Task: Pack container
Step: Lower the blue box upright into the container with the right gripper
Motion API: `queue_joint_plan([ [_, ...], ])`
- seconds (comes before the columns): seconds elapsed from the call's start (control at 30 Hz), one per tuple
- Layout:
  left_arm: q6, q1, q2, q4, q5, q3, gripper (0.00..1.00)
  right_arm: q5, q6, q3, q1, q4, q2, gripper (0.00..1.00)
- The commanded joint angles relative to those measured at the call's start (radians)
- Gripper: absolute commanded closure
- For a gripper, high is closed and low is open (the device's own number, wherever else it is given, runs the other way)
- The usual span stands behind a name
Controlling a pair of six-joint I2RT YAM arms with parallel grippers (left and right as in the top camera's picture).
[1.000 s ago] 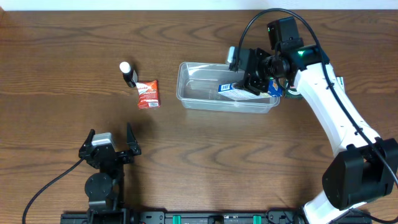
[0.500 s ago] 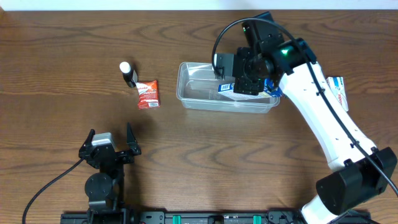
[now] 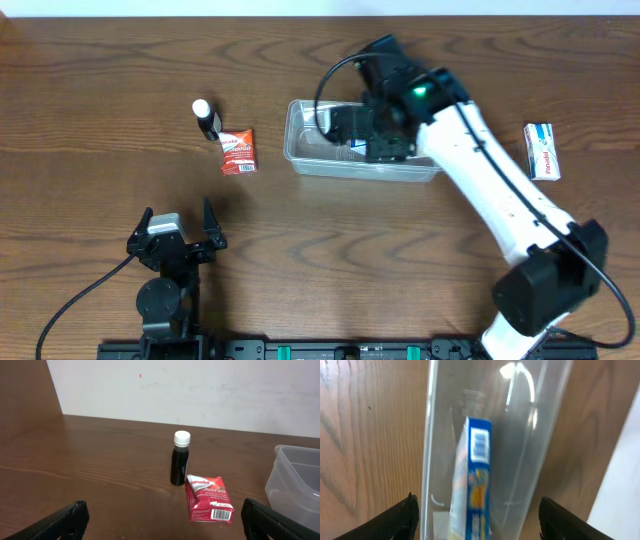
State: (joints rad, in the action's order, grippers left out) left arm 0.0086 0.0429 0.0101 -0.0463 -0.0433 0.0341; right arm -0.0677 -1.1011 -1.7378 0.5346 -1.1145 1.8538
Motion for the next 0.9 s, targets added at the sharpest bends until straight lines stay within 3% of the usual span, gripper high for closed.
queue_joint_plan([
  [0.0,0.018,-0.004,-0.006,-0.02,-0.001,-0.03,0.02,-0.055,-0.014,-0.013,0.026,0.0,0.042,0.26],
  [0.13,0.018,-0.004,-0.006,-0.02,-0.001,-0.03,0.02,-0.134,-0.003,-0.013,0.029,0.005,0.089,0.31],
  [0.4,0.018,-0.004,-0.006,-0.02,-0.001,-0.03,0.02,-0.153,-0.003,-0.013,0.029,0.034,0.146,0.31],
  [0.53,0.018,-0.004,-0.006,-0.02,-0.001,-0.03,0.02,-0.153,-0.003,-0.013,0.029,0.054,0.155,0.45],
  [0.87,0.018,-0.004,-0.006,-0.02,-0.001,-0.03,0.02,-0.153,0.031,-0.013,0.02,0.035,0.156,0.54],
])
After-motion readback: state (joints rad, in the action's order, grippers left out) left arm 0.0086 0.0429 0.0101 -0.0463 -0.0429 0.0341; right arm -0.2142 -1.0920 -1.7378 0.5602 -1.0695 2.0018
